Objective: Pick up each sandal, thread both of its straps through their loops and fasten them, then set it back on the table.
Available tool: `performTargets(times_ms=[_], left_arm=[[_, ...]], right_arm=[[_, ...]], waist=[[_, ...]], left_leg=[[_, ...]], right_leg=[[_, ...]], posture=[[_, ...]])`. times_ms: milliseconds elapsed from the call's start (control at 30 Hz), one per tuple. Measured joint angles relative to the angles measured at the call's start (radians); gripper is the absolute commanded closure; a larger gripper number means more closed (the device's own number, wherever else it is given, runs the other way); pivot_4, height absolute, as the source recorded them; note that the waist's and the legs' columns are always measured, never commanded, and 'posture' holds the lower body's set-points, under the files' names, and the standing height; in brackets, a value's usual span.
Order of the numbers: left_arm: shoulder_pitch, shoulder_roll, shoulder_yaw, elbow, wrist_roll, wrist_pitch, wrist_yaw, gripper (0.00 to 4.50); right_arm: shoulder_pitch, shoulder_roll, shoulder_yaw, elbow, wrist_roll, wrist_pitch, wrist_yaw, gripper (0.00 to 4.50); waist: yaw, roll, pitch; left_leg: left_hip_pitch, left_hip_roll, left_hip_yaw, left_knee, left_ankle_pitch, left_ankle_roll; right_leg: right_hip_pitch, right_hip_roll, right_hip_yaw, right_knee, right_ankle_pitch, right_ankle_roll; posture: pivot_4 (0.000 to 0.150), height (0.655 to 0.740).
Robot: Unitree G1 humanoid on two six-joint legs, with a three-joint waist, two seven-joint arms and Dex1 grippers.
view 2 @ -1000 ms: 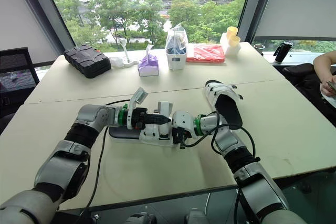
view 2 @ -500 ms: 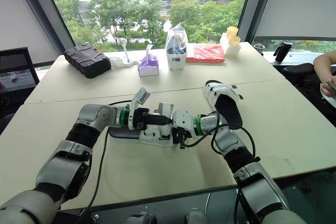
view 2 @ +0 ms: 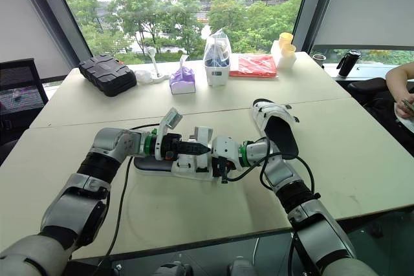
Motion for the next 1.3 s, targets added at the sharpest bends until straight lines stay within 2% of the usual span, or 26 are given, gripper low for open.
performTargets(times_ms=[467, 800, 1133, 1300], left_arm=[[0.018, -0.004, -0.047, 0.012, 0.109, -0.244, -0.014, 4.47], [0.069, -0.001, -0.064, -0.024, 0.131, -0.39, -0.041, 4.47], [0.084, -0.039, -0.045, 0.04, 0.195, -0.562, 0.012, 4.47], [0.085, -0.043, -0.036, 0.055, 0.196, -0.584, -0.01, 4.47]], right_arm=[[0.004, 0.0, 0.001, -0.002, 0.0, 0.0, -0.003, 4.5], [0.012, 0.0, 0.001, -0.005, 0.0, 0.0, -0.006, 4.5], [0.01, -0.001, 0.0, -0.005, -0.002, 0.003, -0.007, 4.5], [0.008, -0.001, 0.0, -0.005, -0.003, 0.003, -0.007, 4.5]], waist=[[0.0, 0.0, 0.0], [0.0, 0.0, -0.001], [0.002, 0.0, -0.002], [0.002, 0.0, -0.002]], left_leg=[[0.0, 0.0, 0.0, 0.0, 0.0, 0.0], [0.0, 0.0, 0.0, 0.0, 0.0, 0.0], [0.001, 0.0, 0.0, 0.0, 0.0, 0.0], [0.001, 0.0, 0.0, 0.0, 0.0, 0.0]], right_leg=[[0.0, 0.0, 0.0, 0.0, 0.0, 0.0], [0.0, 0.0, 0.0, 0.0, 0.0, 0.0], [0.001, 0.0, 0.0, 0.0, 0.0, 0.0], [0.001, 0.0, 0.0, 0.0, 0.0, 0.0]], posture=[[0.15, 0.74], [0.15, 0.74], [0.15, 0.74], [0.15, 0.74]])
